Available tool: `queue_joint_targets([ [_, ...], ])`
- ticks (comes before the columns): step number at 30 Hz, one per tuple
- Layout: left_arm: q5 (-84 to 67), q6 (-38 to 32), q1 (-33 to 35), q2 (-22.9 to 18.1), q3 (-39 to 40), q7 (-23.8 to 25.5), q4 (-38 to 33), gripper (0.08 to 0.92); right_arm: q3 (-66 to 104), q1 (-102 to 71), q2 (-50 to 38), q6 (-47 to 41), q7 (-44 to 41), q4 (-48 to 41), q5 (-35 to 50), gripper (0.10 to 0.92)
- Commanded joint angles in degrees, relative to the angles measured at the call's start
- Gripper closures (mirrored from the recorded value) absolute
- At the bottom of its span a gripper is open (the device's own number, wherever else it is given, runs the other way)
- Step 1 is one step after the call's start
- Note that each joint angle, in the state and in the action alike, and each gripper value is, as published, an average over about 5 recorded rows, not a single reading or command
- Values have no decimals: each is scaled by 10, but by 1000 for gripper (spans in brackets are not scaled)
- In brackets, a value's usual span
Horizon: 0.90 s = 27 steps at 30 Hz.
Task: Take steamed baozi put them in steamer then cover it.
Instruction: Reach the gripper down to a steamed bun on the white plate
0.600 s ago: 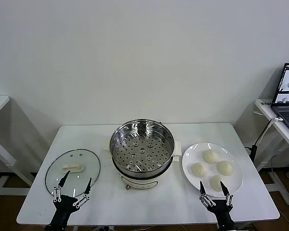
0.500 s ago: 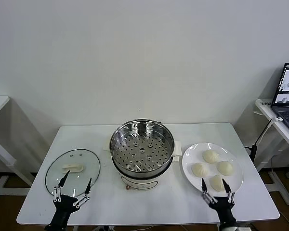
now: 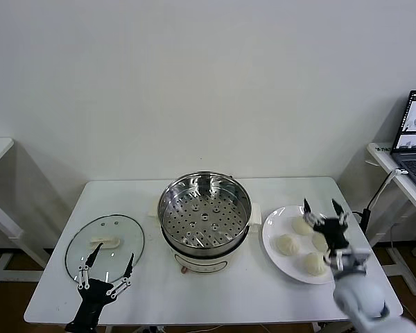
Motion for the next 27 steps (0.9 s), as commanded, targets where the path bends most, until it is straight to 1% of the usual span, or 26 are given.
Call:
queue_joint_targets([
  [1,0,-1,1,-1,-1,-2,-4,177,-221,306,-129,-103,-270,-170,60,203],
  [5,1,-1,3,-2,-1,-3,-6,177,-346,429,-147,-110,-460,-244,-36,203],
  [10,1,-1,6,-5,-2,-5,-9,177,-471,555,-135,-49,-675,-324,-170,203],
  [12,2,0,7,-6,-3,-6,-11,177,-489,584,-121,-28,-749,-347,-230,203],
  [14,2,1,8,-8,-4,-6,-12,177,-497,605,-106,-12,-805,-364,-291,203],
  [17,2,1,10,-9,-6,-7,-14,177,-510,622,-86,3,-853,-377,-366,203],
  [19,2,2,12,-10,-7,-8,-15,177,-518,627,-74,11,-865,-381,-406,203],
  [22,2,2,14,-12,-8,-9,-16,177,-529,628,-52,19,-861,-393,-448,203],
  [27,2,1,18,-16,-10,-11,-16,177,-542,624,-13,22,-832,-421,-479,203],
])
